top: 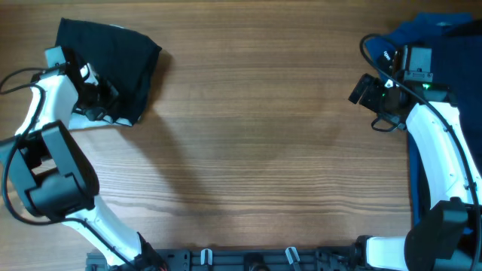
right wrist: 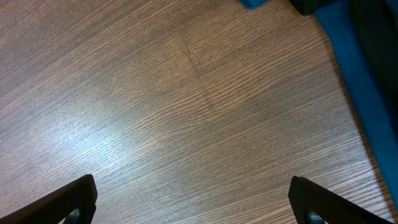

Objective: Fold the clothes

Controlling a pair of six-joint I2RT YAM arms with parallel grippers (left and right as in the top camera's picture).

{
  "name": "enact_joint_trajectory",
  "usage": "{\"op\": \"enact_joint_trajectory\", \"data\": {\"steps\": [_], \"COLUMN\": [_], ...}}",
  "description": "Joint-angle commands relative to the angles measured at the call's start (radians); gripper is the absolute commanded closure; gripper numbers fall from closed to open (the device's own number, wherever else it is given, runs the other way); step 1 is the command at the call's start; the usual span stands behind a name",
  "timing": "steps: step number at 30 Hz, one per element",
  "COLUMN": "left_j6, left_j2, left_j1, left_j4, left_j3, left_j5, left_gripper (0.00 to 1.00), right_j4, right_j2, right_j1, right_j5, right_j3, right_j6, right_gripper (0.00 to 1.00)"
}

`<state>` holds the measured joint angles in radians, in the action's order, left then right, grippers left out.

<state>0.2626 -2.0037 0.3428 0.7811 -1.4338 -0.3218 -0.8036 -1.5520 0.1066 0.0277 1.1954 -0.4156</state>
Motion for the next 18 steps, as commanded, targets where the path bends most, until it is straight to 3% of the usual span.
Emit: {"op": "enact_joint_trajectory", "data": {"steps": [1, 8, 14, 18], "left_j6": [-0.024, 0.003, 0.003, 0.014], "left_j2": [0.148, 0.27, 0.14, 0.019], "left_j1": [0.02, 0.156, 0.238, 0.268], "left_j4": [-0.053, -0.113, -0.183, -0.21], "left_j3": [0.004, 0.005, 0.008, 0.008], "left_j5": [-0.08, -0.08, -0.069, 0.062], "left_gripper": [0.96, 0.96, 0.96, 0.96], "right_j4": [0.003, 0.003, 0.003, 0.003], "right_j2": [0.005, 0.005, 0.005, 0.005], "right_j1": [-0.002, -0.002, -0.002, -0.002], "right_j5": [0.018, 0.018, 0.018, 0.018], "right_j3": [0.007, 0.007, 0.007, 0.007], "right_j6": [-0.01, -0.01, -0.011, -0.01], "right_gripper": [0.01, 0.0, 0.0, 0.0]}}
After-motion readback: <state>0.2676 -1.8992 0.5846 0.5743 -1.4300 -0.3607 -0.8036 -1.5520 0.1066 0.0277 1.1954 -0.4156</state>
